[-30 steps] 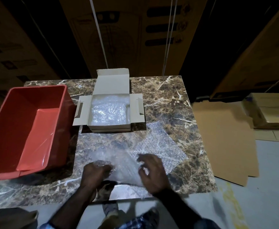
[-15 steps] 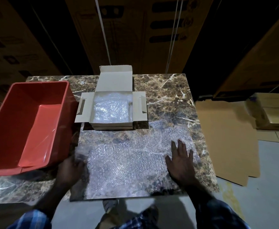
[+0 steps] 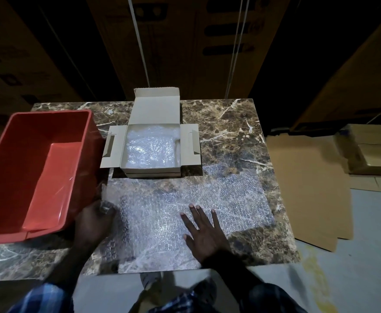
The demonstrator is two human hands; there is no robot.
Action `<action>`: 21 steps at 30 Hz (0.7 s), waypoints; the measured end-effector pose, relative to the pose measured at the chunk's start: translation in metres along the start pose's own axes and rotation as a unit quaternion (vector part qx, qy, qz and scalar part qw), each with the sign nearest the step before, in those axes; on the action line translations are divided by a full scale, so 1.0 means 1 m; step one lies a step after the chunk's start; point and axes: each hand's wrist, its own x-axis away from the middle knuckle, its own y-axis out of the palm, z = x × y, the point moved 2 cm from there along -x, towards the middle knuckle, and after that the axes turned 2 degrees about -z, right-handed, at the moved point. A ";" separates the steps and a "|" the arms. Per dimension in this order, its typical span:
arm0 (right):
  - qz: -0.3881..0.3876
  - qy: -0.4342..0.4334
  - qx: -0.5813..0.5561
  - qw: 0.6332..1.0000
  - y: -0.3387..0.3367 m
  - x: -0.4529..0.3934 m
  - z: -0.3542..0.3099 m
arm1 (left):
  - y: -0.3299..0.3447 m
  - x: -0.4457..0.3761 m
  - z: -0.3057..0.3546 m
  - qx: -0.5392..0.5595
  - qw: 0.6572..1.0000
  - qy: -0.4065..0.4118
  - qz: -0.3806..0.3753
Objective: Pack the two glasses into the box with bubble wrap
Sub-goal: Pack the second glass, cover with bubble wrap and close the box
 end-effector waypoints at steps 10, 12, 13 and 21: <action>-0.066 0.270 -0.717 0.639 -0.086 -0.041 -0.004 | 0.045 0.051 0.104 0.138 0.979 0.071 -0.129; -0.066 0.268 -0.748 0.603 -0.101 -0.043 0.003 | 0.066 0.065 0.125 0.167 0.954 0.092 -0.232; -0.052 0.261 -0.745 0.611 -0.105 -0.041 0.010 | 0.075 0.073 0.133 0.180 0.940 0.096 -0.273; 0.028 0.368 -0.558 0.743 -0.115 -0.025 0.111 | 0.091 0.084 0.139 0.125 0.956 0.219 -0.149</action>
